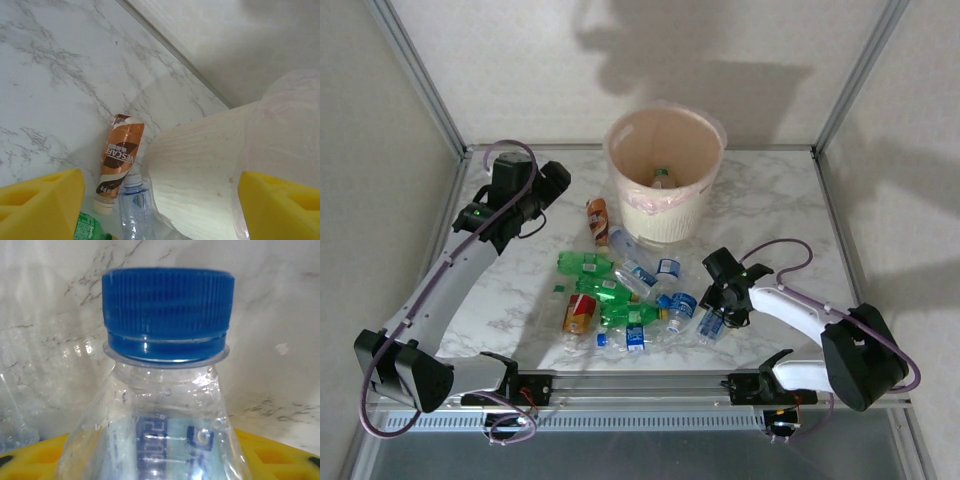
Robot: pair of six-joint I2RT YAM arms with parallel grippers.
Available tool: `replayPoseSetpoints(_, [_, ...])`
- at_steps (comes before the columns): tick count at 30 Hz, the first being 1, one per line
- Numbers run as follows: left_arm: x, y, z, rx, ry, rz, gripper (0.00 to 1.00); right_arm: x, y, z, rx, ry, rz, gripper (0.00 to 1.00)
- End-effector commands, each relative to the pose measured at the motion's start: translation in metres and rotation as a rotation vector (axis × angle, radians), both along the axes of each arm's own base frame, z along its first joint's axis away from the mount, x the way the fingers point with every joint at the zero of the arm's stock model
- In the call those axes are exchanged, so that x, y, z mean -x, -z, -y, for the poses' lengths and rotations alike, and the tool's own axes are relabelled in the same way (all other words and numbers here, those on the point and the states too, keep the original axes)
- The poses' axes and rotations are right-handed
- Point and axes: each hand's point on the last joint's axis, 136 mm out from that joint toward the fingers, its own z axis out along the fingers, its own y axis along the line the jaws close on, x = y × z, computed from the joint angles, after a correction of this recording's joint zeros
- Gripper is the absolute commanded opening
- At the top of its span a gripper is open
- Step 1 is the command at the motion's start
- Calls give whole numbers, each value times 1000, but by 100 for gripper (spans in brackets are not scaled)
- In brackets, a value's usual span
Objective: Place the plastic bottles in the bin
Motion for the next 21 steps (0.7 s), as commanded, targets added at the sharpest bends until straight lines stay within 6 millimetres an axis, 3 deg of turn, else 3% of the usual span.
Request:
replayPoseSetpoints(1, [-1,6,-2,8,-14,-7,79,-2,-14,12,62,14,28,57])
replayPoseSetpoints(4, [-1,10,-2,13,-15,-18,79,-9,-36,18,82,31,89,57])
replayPoseSetpoints(10, [0,15,-3,10,-23,-28,79,-36,-103,32,118,48,230,57])
replayPoseSetpoints(17, [1,21,-4,14,-26,-44,79,-72,-219,31,98,58,475,56])
replayPoseSetpoints(21, [4,26,-6,6,-32,-53,79,-91,-275,16,21,18,621,56])
